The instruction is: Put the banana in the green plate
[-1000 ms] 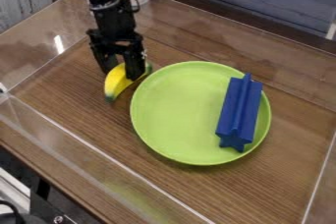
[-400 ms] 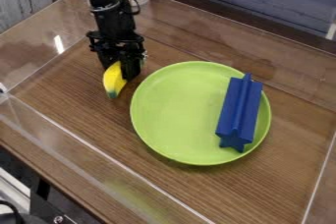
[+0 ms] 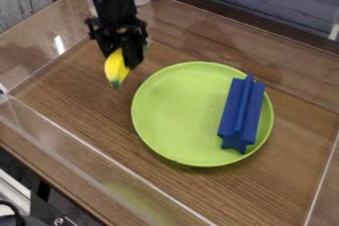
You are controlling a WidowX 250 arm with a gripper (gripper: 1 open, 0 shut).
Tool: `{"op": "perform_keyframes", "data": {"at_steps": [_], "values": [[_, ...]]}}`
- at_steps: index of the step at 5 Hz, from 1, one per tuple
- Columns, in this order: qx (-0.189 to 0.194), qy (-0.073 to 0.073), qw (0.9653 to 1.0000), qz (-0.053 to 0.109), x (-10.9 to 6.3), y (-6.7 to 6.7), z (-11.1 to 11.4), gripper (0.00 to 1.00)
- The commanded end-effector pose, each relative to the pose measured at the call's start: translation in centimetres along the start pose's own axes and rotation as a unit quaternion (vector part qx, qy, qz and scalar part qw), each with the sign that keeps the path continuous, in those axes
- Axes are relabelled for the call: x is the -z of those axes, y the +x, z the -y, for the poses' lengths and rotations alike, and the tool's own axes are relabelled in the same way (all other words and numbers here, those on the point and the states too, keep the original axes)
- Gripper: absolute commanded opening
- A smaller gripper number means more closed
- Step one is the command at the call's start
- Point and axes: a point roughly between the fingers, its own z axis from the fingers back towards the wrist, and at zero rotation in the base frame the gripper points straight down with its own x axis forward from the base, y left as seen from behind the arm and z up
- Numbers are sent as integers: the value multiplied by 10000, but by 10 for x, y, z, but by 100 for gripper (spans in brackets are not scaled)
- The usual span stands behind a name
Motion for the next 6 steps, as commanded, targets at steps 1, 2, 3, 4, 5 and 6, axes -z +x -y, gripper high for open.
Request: {"op": "perform_keyframes", "data": {"at_steps": [1,2,3,4,5,6], "values": [[191,15,9992,359,-31,0,30,0],[365,-66,9988,328,-30,-3,60,0],[505,-96,9984,251,-15,-4,87,0],[599,-80,9981,148,-1,-13,94,0],[709,30,9975,69,18,-24,88,0],[736,99,9972,64,32,-30,80,0]]}}
